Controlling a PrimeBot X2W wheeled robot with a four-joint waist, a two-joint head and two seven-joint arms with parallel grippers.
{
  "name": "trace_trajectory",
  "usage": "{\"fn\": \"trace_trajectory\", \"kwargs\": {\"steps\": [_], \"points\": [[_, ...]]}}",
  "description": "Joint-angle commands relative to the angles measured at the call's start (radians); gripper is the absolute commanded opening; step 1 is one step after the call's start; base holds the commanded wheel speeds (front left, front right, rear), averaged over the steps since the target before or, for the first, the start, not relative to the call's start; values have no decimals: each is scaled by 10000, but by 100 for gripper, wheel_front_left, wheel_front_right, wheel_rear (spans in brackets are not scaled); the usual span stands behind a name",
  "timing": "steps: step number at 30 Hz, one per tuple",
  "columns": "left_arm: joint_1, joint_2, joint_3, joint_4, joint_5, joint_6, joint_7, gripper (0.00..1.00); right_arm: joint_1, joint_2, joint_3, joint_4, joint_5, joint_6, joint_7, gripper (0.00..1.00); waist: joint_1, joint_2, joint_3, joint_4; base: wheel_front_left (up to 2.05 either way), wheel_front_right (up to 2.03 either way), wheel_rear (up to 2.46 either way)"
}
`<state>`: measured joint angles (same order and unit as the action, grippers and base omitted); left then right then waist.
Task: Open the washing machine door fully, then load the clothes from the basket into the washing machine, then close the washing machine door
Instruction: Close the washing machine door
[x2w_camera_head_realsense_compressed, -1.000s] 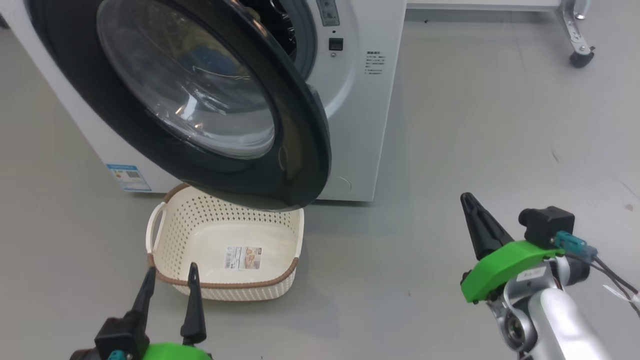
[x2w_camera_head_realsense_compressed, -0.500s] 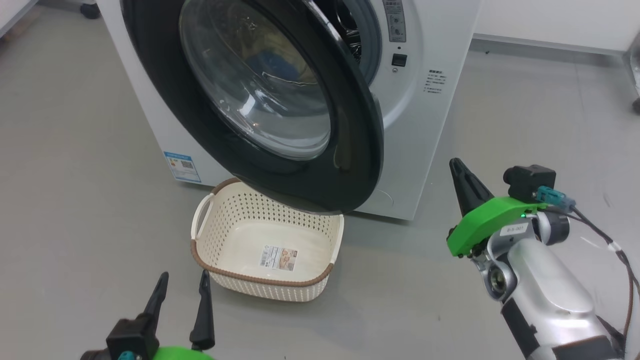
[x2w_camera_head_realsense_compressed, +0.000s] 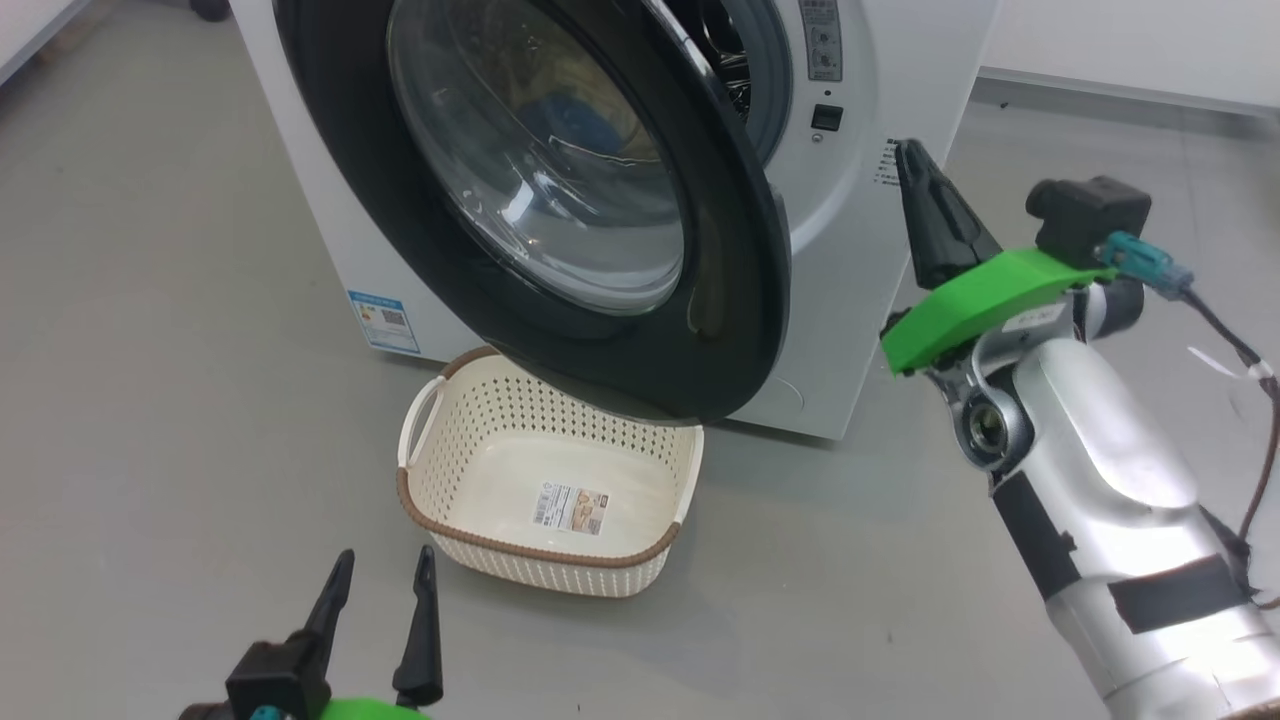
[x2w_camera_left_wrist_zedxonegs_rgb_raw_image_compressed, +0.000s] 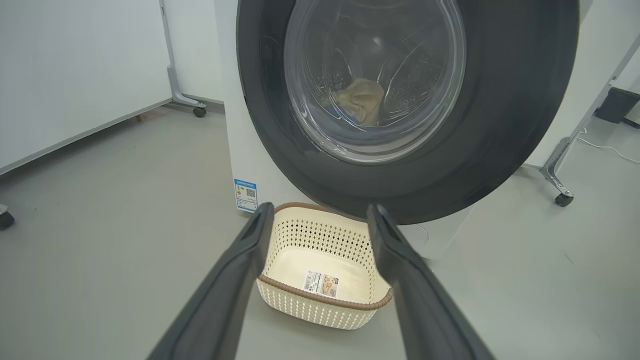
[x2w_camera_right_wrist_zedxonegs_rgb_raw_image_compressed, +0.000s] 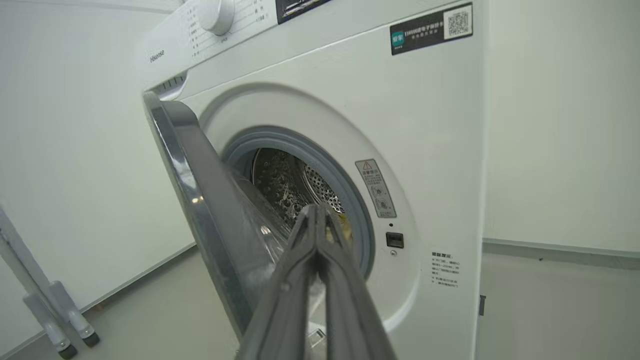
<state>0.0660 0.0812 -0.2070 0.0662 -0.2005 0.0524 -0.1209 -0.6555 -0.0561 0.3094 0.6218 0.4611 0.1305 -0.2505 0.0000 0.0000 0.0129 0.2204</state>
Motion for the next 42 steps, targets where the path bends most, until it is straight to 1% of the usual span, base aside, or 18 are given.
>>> {"fn": "trace_trajectory", "kwargs": {"steps": [1, 6, 9, 12, 15, 24, 29, 42], "points": [[-548, 37, 291, -257, -93, 20, -156, 100, -631, 58, 327, -675, 130, 2, -108, 0, 0, 0, 18, 2, 0, 0, 0], [-704, 35, 302, -157, -164, 39, -284, 100, -979, 58, 1188, -1714, 214, 2, -110, 0, 0, 0, 78, 59, 0, 0, 0], [-771, 59, 315, -106, -201, 40, -334, 100, -1108, 58, 1781, -1939, 326, 2, 154, 0, 0, 0, 100, 98, 0, 0, 0], [-808, 78, 305, -53, -221, 42, -382, 100, -1194, 58, 2289, -1908, 431, 2, 498, 0, 0, 0, 110, 163, 0, 0, 0], [-844, 73, 260, 4, -244, 43, -406, 100, -1327, 58, 2639, -1590, 537, 2, 770, 0, 0, 0, 111, 264, 0, 0, 0], [-989, -24, 106, 142, -411, 119, -542, 100, -1759, 58, 3431, -153, 819, 2, 1061, 0, 0, 0, 239, 519, 0, 0, 0], [-1118, -46, 23, 220, -425, 146, -645, 100, -1897, 58, 3854, 559, 1070, 2, 1019, 0, 0, 0, 361, 610, 0, 0, 0], [-1247, -72, -103, 344, -467, 247, -833, 100, -2423, 58, 4476, 1669, 1642, 2, 657, 0, 0, 0, 473, 663, 0, 0, 0]]}}
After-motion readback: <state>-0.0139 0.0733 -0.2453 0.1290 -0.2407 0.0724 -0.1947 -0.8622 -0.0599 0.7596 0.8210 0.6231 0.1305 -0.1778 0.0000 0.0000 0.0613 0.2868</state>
